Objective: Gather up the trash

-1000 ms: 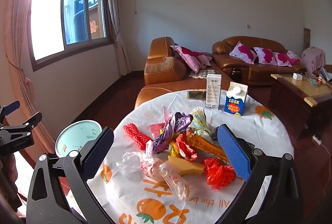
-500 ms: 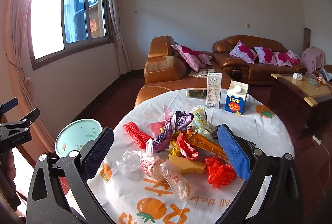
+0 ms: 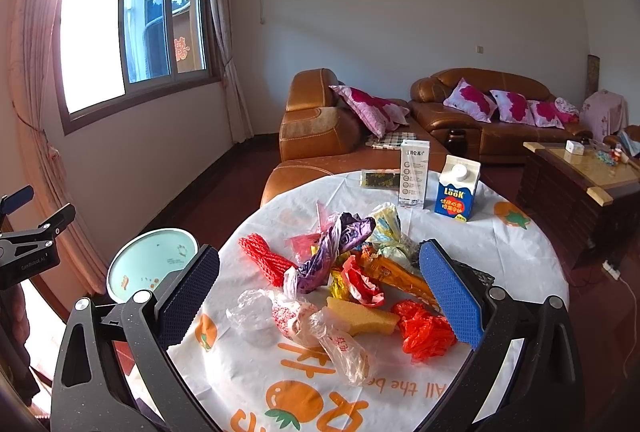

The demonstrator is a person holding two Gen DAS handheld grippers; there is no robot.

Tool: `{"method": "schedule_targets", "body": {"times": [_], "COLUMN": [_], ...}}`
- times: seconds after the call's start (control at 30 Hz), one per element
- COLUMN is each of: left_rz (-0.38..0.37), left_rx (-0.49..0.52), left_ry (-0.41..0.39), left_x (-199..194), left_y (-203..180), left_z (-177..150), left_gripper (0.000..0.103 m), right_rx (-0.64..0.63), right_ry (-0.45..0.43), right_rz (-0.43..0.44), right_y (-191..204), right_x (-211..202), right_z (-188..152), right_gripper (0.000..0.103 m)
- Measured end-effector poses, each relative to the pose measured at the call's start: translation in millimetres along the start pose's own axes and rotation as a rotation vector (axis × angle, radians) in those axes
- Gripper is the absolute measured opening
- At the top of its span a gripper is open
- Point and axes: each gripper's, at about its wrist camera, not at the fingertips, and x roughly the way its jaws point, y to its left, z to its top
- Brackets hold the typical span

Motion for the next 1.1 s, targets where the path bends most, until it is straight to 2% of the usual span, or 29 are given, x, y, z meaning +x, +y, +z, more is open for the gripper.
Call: {"method": "schedule_targets", "body": {"times": [1.1], "left_rz": [0.006], "left_rx": [-0.002], "left_ry": [0.001], "left_x": [1.7], "left_y": [2.3], "left_z": [-0.1], "left_gripper": [0.097], "right_rx": [-0.004], "right_ry": [0.008], "right_rz": [0.002], "right_y": [3.8], "right_x": [4.5], "right_z": [-4.5], "right_gripper": [0.098]}}
